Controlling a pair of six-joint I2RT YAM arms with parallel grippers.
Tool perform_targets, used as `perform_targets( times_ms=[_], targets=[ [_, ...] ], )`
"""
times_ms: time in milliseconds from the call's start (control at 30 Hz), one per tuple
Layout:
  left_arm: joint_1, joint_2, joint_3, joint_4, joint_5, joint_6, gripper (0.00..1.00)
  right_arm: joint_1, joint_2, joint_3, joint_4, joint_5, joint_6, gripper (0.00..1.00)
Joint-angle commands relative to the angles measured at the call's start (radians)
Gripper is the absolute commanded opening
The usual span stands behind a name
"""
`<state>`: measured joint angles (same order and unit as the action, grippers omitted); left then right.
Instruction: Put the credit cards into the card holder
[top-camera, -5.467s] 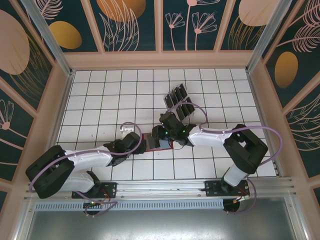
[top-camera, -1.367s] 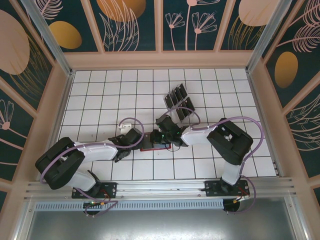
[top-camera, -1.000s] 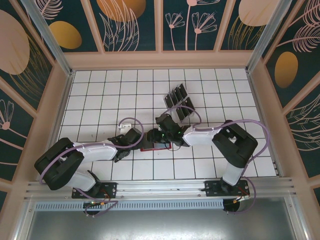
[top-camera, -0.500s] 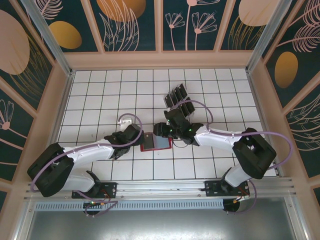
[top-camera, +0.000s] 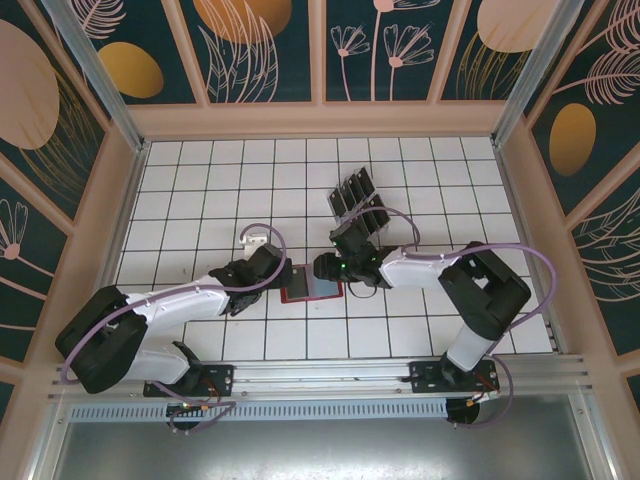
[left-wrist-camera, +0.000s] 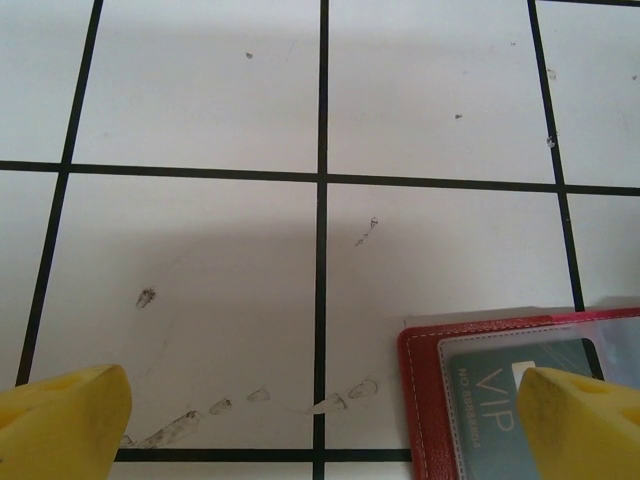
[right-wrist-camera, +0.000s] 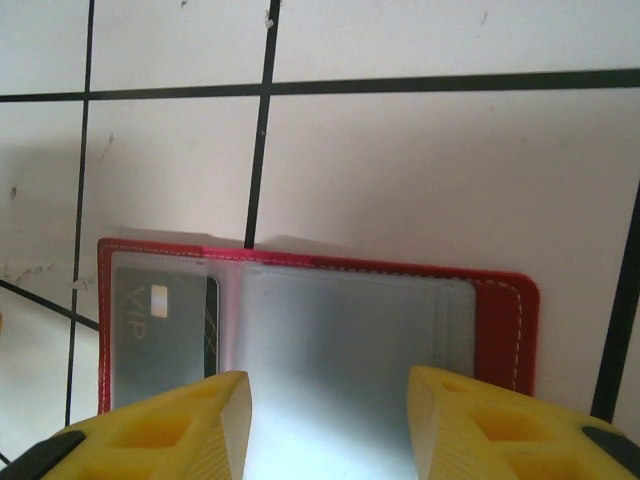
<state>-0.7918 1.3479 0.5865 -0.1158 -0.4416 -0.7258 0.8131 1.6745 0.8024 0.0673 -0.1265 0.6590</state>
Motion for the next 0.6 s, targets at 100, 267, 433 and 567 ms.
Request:
perform_targets(
  times_ms=[100,267,433,567],
  targets=[
    [0.004,0.0,0.001,0.029,0.014,0.02,0.98,-0.002,0.04,0.006,0.038,-0.045,0.001,0.46],
    [0.004,-0.013,-0.01,0.047,0.023,0.024,0.98,0.013,0.07,0.021,0.054,-0.07,0.018,0.46],
    [0.003,-0.05,-0.036,0.08,0.038,0.039,0.99,0.032,0.093,0.042,0.058,-0.077,0.037,0.46],
    [0.004,-0.086,-0.065,0.108,0.065,0.054,0.99,0.04,0.097,0.048,0.07,-0.086,0.06,0.46]
  ],
)
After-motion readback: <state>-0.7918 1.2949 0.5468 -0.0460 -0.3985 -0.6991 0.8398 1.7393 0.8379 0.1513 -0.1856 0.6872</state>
